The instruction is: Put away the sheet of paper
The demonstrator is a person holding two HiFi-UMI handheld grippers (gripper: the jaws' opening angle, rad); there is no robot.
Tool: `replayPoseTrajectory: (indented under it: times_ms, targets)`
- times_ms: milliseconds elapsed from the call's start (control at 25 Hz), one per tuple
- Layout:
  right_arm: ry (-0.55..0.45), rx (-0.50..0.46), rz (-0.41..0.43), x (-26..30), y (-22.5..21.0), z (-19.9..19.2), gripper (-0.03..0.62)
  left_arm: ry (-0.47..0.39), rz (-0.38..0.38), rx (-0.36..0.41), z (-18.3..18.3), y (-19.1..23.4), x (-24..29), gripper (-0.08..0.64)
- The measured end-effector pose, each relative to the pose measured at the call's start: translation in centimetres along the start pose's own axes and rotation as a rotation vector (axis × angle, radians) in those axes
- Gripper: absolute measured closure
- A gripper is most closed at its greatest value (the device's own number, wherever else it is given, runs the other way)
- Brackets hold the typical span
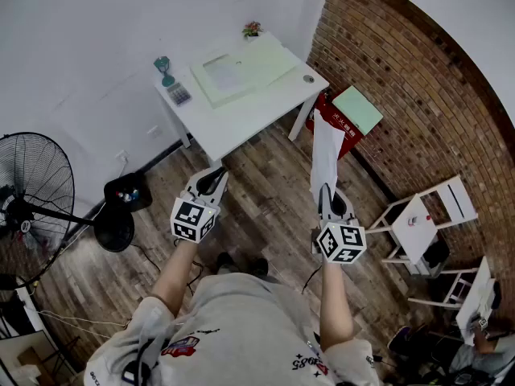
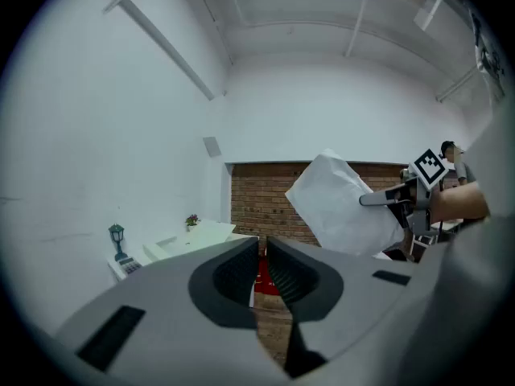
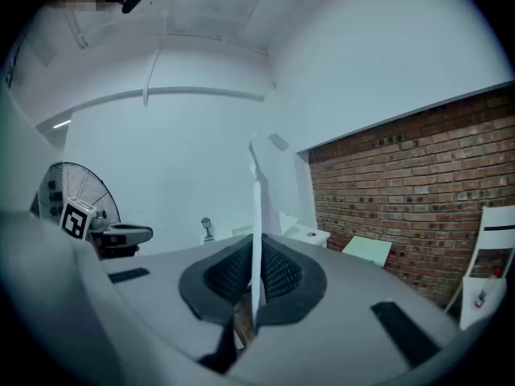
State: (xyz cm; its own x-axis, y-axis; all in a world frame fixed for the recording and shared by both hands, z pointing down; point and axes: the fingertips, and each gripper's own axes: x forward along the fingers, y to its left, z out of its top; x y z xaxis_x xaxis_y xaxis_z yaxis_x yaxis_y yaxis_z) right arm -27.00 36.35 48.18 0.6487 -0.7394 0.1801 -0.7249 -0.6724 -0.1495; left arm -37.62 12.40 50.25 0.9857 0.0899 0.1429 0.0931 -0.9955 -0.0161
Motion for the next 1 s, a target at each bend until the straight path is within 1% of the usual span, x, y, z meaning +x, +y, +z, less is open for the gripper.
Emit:
replayPoseTrajectory:
  times_ms: [200,560,720,1000]
  targets:
    - [-0.024,0.025,0.013,-0.1,-0.6,0.1,0.595,0.004,-0.006,-0.003,0.0,-0.4,0.5,0.515]
    - [-0.018,-0.011,0.009,-0.2,-2.3,0.2,0.595,0.002,-0.019,0.002,0.4,-1.6,2.5,0.515]
    - [-0.008,-0.031,0.011,-0.6,-4.1,0.1,0.595,0.003,-0.018,0.004,0.7,-3.1,3.9,0.515]
    - [0.000,-0.024,0.038,-1.1,-8.2,0.3,0.595,0.008,0.002,-0.002,0.8,-6.0,6.5,0.515]
